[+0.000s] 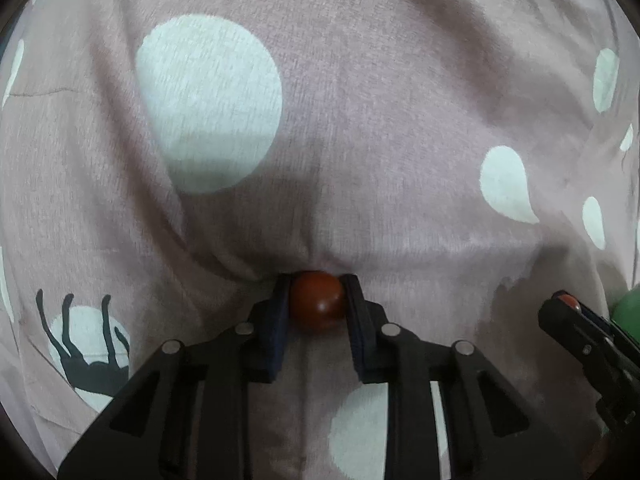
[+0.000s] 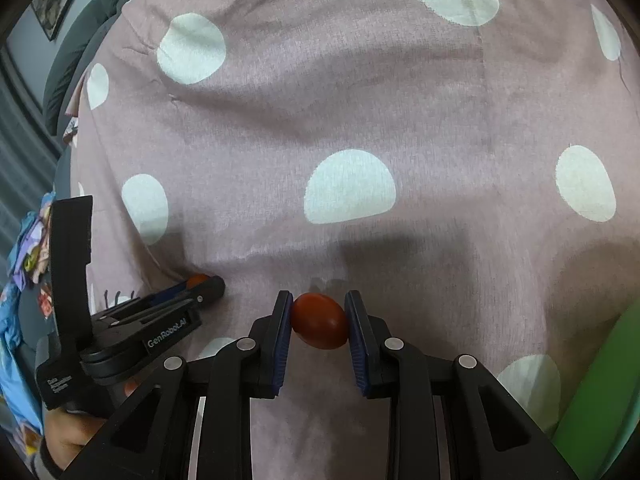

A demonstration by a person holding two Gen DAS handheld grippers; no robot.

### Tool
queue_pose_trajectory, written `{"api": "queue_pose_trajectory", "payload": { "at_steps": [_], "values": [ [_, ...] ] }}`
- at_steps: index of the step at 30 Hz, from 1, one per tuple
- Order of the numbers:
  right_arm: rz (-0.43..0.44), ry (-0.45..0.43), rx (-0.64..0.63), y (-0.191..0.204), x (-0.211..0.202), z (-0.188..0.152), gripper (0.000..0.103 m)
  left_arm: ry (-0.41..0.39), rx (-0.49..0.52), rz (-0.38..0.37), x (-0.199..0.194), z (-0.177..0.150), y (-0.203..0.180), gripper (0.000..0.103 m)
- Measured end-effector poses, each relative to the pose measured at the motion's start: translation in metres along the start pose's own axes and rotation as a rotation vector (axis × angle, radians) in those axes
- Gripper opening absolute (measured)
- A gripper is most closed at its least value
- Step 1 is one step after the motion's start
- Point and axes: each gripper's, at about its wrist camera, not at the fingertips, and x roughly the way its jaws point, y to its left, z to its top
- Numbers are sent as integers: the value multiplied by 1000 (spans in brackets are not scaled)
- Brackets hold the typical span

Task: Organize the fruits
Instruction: 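Grasp a red tomato with the left tool while the right tool grasps the other, then carry both red tomatoes over the green bowl with both tools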

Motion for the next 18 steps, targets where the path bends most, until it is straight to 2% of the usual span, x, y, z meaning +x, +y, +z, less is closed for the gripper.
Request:
{"api": "queue_pose_trajectory", "payload": {
  "at_steps": [6,11,18],
  "values": [
    [-17,-2,-23,9,-7,-8,28,13,11,-58,-17,-11,7,25],
    [-13,-8,-39,19,-23,-17,29,-15,59,-111,-52,-29,10,26],
    [-7,-18,-62,44,-47,-37,29,-43,104,-143,-97,-61,15,26]
  ]
}}
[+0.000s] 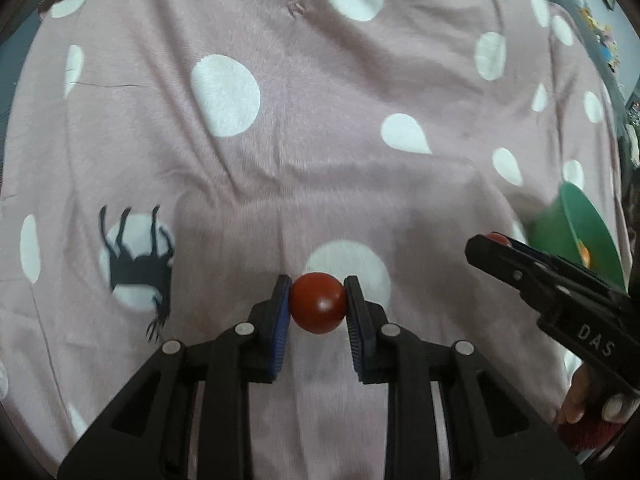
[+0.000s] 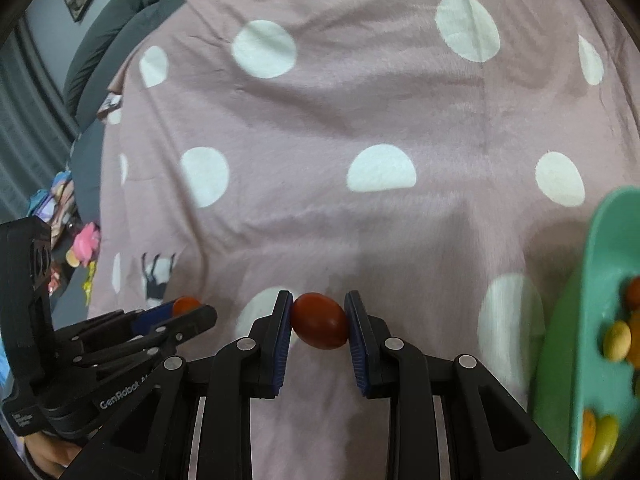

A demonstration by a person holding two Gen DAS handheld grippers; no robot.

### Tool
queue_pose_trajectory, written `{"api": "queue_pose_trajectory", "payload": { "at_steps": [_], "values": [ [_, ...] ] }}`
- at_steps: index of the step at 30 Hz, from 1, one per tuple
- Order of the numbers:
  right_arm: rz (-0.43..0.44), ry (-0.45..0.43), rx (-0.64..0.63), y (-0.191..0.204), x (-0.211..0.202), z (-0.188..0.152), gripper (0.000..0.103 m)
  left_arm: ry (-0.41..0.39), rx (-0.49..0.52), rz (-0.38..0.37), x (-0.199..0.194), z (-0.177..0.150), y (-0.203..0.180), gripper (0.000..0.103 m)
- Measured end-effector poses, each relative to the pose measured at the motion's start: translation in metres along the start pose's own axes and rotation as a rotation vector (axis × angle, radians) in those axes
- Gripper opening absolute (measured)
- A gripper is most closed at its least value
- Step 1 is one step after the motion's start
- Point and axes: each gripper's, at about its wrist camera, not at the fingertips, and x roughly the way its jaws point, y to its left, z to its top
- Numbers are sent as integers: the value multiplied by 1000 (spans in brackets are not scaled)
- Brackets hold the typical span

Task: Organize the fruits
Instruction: 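Carry both red tomatoes over the green bowl with both tools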

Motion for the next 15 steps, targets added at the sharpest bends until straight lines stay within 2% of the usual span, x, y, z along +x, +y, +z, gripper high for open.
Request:
{"api": "queue_pose_trajectory", "payload": {
  "at_steps": [6,11,15],
  "values": [
    [-3,-9,-12,14,-27,-18,29,-23,15,-9,-36,-39,-7,26],
    [-11,-34,-15,23,-53,-35,29,-57,32,-3,-61,-56,-11,26],
    [-20,-50,-15,27,-73,-48,29,-60,18,-31,-77,-68,-12,26]
  ]
}}
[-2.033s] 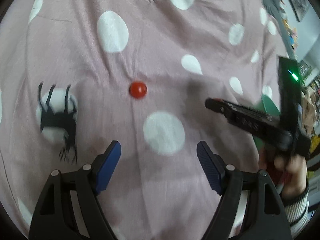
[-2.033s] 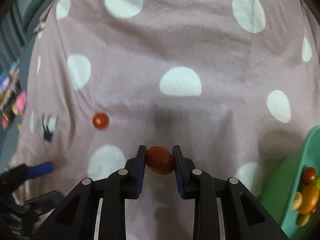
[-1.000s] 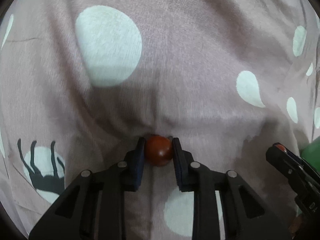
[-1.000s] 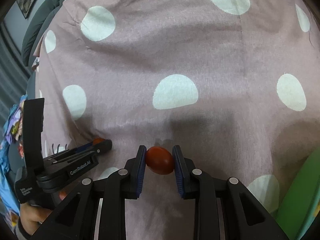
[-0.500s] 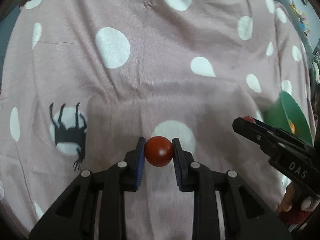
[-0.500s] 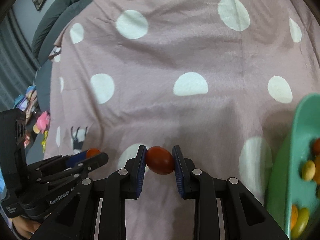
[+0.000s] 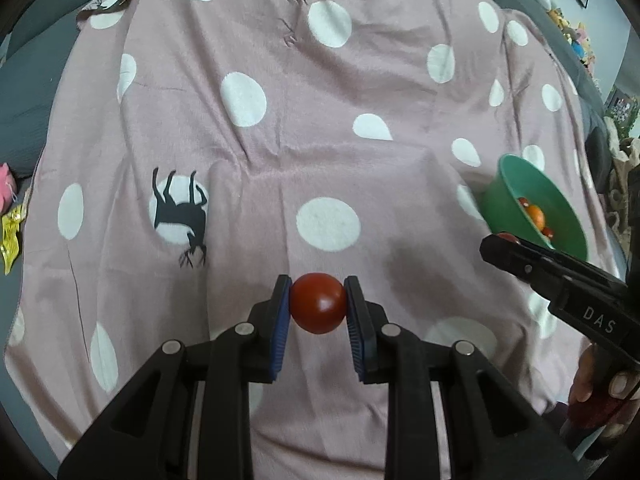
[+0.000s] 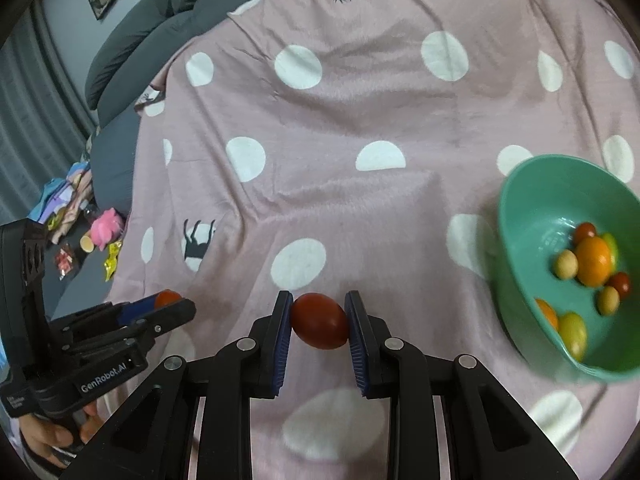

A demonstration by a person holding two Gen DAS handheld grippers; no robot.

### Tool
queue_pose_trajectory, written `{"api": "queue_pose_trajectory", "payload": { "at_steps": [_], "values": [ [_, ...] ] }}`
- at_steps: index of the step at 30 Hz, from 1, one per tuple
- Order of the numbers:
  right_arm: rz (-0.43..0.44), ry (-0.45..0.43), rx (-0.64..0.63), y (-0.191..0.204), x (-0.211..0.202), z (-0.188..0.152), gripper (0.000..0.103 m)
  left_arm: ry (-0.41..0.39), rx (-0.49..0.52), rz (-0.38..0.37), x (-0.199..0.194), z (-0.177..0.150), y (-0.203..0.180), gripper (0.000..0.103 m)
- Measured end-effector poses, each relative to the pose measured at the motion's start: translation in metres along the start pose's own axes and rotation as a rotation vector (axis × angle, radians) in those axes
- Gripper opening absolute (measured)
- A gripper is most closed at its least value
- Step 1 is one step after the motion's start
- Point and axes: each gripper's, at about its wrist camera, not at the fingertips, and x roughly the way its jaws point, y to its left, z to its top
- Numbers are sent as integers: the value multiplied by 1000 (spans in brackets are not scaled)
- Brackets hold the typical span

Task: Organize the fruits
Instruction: 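Carry both red tomatoes over the green bowl with both tools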

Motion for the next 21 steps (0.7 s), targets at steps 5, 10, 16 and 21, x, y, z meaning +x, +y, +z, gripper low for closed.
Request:
{"api": "queue_pose_trajectory", "payload": {
  "at_steps": [5,10,16,21],
  "values": [
    [4,-14,19,-1,-22,-16,29,-7,1,-19,-21,-15,-6,26],
    [-7,-19,35,-4,-37,-28,29,-3,13,-39,-31,-22,-17,26],
    [-18,-37,52,-11,-52,-35,29,-8,46,-53,-39,-26,-34,26],
    [-20,-58,62,-15,-62,-38,29,-18,71,-58,-44,-25,-46,26]
  ]
}}
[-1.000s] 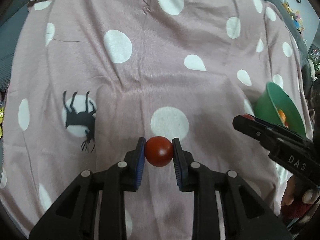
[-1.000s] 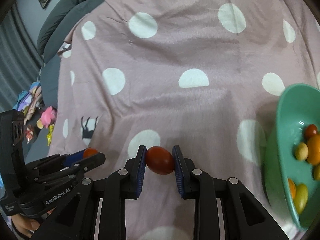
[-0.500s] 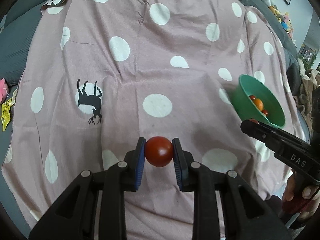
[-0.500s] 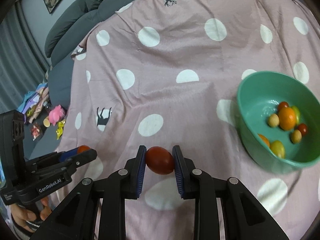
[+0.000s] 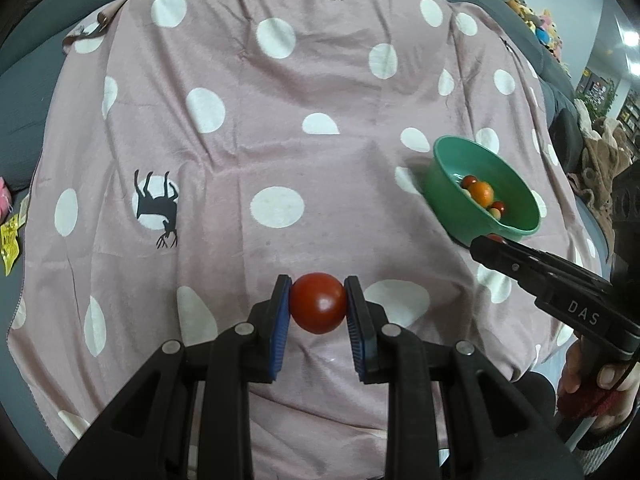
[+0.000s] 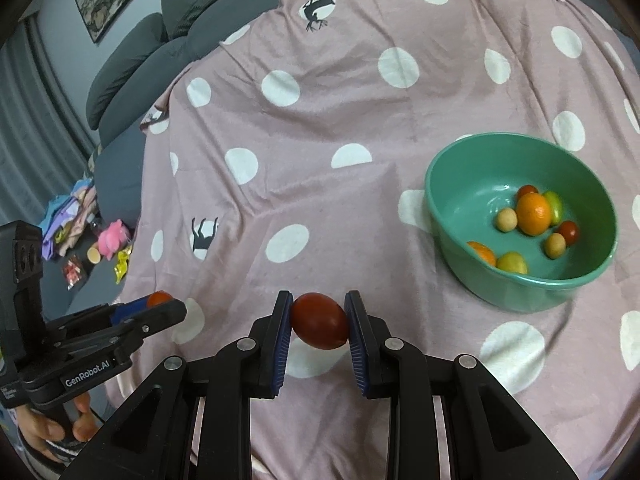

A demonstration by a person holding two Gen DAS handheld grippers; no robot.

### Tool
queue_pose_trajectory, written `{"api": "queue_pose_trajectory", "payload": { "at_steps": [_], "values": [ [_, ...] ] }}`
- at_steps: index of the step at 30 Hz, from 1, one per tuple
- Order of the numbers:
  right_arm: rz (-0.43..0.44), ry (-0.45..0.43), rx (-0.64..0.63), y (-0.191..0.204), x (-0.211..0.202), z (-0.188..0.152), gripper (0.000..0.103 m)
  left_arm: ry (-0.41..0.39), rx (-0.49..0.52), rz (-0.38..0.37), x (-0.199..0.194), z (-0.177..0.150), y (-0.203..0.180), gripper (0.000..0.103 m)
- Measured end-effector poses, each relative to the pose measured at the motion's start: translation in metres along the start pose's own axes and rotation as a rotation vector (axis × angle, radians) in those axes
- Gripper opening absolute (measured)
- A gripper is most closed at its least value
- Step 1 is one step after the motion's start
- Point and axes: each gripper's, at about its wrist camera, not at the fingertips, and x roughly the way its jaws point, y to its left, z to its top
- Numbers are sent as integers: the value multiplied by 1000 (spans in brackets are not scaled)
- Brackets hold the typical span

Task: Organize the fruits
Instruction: 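Carry both red tomatoes over the green bowl with both tools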

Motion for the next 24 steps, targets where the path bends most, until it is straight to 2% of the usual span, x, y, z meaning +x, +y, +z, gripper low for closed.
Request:
{"api": "queue_pose_trajectory", "payload": {
  "at_steps": [12,24],
  "values": [
    [-1,-49,21,-13,-15,1,29,-4,62,-7,2,8,-28,27],
    [-27,-111,74,-45,-32,7,29,-4,167,-37,16,27,-72,27]
  ]
}}
